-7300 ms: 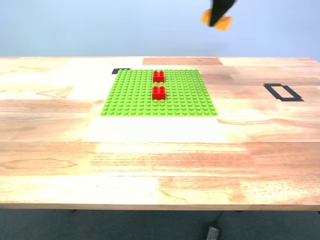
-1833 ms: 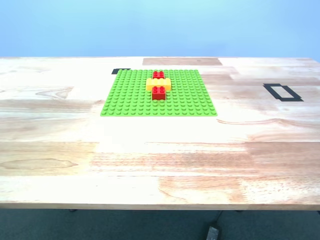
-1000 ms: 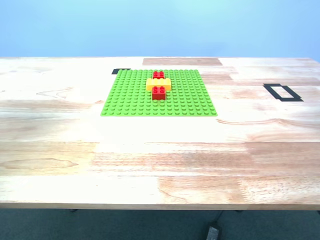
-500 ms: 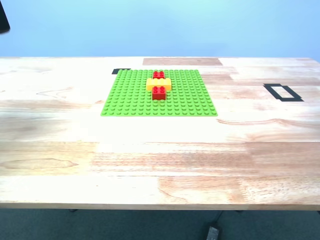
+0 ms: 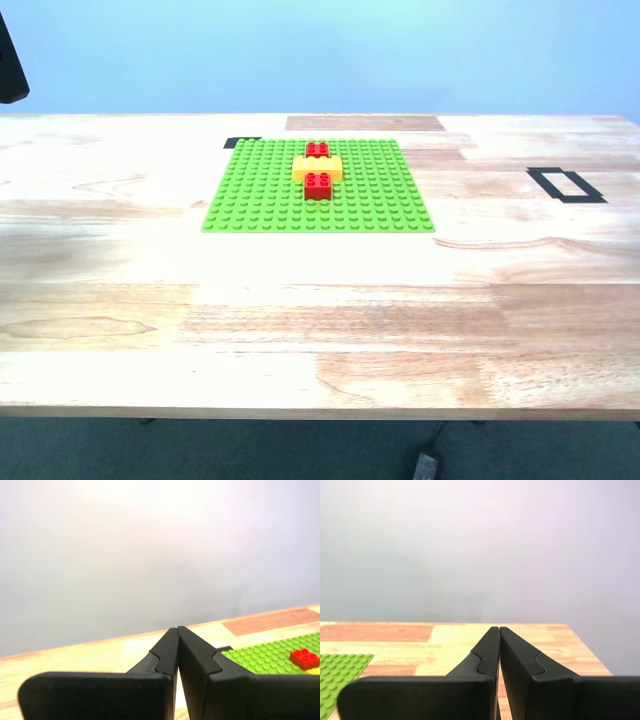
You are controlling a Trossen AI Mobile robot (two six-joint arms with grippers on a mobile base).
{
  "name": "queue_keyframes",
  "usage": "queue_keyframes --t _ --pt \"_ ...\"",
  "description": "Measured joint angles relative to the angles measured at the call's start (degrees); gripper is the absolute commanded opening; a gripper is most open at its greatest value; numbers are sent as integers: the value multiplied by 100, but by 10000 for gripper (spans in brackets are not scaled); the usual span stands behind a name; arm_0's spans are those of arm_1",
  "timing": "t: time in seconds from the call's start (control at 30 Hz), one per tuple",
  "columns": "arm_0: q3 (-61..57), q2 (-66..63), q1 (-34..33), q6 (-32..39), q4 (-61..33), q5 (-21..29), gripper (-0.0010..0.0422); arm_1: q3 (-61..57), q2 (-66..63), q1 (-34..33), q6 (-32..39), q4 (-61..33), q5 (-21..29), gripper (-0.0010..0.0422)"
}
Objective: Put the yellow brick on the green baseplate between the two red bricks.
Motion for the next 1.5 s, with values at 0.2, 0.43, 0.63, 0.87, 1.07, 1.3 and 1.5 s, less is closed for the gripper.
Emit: queue_keyframes --t 0.2,0.43,0.63,0.87,1.07,1.3,1.5 --pt "0 -96 -2 -70 -199 -459 0 -2 0 0 -2 -11 -4 -1" --pt "-2 -151 0 -48 -365 -452 0 -2 2 0 -48 -13 -9 -1" --pt "-4 -140 0 -48 -378 -448 0 -2 4 4 -48 -15 -11 -1" --pt "-4 -120 0 -52 -365 -444 0 -2 15 4 -151 -20 -31 -1" --pt "-4 -120 0 -52 -363 -435 0 -2 15 2 -155 -20 -31 0" --pt "-4 -120 0 -42 -367 -435 0 0 15 0 -155 -20 -26 0" --pt "-7 -122 0 -39 -363 -435 0 -2 15 0 -155 -22 -24 0"
